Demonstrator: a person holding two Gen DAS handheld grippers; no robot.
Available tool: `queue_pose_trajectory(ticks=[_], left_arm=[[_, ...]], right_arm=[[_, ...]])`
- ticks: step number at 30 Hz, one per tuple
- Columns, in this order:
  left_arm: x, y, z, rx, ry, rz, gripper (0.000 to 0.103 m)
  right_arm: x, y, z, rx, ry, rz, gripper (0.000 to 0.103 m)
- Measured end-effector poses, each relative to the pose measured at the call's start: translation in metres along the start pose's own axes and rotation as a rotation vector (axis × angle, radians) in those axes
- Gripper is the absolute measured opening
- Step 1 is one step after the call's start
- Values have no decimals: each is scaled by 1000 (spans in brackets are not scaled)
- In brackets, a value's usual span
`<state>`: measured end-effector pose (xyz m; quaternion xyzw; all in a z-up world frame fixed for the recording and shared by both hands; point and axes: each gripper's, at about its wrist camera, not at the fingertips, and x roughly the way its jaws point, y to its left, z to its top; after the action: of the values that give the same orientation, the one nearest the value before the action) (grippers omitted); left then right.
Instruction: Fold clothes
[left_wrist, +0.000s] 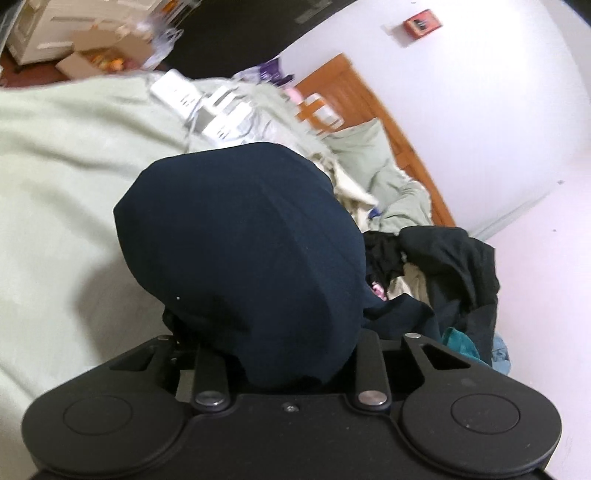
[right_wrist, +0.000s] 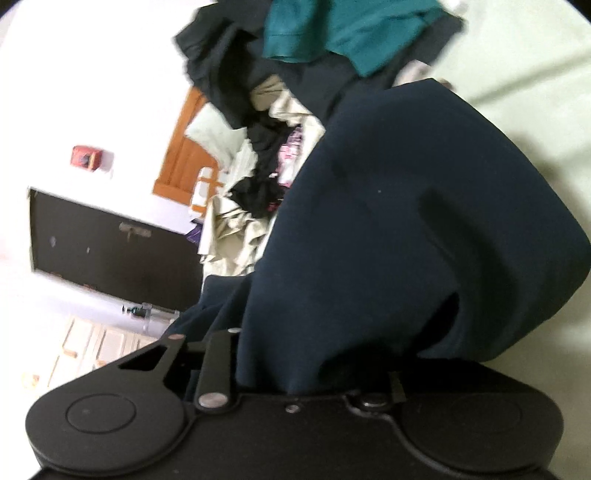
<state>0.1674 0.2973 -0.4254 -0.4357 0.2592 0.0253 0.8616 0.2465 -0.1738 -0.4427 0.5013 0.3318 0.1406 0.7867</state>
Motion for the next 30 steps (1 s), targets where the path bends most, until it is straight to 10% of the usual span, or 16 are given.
queue_pose_trajectory(ticks=[16,24,28,30], left_arm=[[-55,-31,31,35,-146,-39,26],[-33,3,-5,-139,-73,101,46],[-25,23,-19,-227,-42,155,75],[-22,35,-24,-287,-49,166,79]], right_arm=[[11,93,26,-265,74,126,22],[27,40,25,-106,180,18,28],[20,-7,7,105,162,68,86],[20,-28,-6,178,140,42,93]])
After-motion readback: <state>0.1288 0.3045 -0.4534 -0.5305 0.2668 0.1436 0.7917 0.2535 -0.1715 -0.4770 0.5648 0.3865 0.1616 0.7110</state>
